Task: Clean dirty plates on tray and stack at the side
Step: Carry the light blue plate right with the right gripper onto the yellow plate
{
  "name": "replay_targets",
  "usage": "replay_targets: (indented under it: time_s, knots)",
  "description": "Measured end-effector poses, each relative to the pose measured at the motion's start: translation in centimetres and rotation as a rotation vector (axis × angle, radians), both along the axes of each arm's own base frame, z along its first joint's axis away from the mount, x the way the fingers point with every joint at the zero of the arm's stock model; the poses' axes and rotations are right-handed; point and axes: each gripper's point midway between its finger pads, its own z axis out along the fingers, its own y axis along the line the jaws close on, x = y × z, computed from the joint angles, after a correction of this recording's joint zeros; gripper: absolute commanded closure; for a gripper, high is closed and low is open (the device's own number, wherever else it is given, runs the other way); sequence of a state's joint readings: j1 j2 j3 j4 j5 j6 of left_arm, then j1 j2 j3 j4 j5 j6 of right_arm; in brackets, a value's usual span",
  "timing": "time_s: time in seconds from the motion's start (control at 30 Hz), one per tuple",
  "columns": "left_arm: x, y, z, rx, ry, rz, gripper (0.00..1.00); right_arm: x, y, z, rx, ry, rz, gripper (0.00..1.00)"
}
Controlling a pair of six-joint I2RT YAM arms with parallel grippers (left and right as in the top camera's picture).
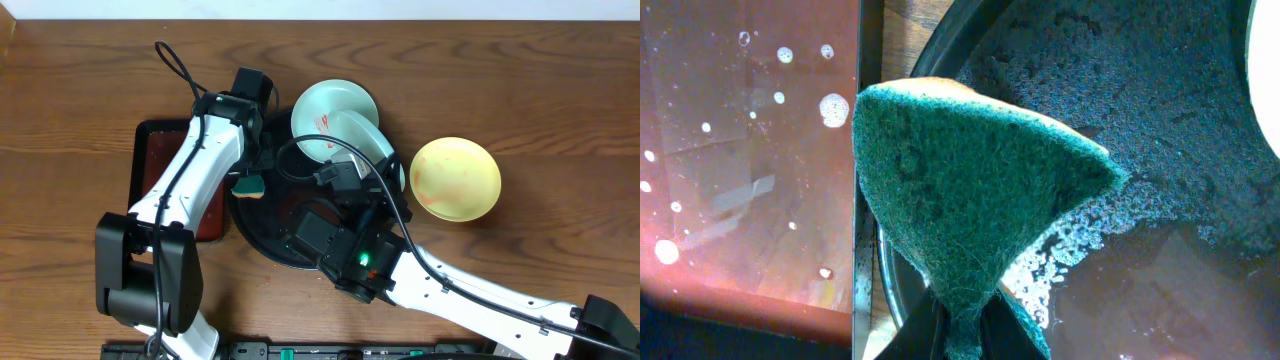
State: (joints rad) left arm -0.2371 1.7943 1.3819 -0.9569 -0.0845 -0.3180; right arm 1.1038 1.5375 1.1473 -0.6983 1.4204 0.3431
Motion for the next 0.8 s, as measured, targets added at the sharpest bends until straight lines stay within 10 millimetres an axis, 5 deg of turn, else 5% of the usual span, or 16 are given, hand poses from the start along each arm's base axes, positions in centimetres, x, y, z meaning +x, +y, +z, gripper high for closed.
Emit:
replay_targets:
  time_s: [0.13, 0.37, 0.6, 0.8]
  knots:
    - [0.0, 0.0, 0.0, 0.0, 0.0, 0.0, 0.93, 0.0, 0.5, -0.9, 0.023, 0.047, 0.028, 0.99]
    - [0.0, 0.0, 0.0, 0.0, 0.0, 0.0, 0.93, 0.5, 1.5, -5.9, 0.158, 0.322, 0.113, 0.99]
    - [0.0, 0.0, 0.0, 0.0, 0.0, 0.0, 0.93, 2.2, -0.5, -10.6, 0.454, 0.613, 0.077, 0.99]
    - [0.0, 0.0, 0.0, 0.0, 0.0, 0.0, 0.93, 4.0, -4.5, -11.0, 0.757, 0.732, 0.012, 0.99]
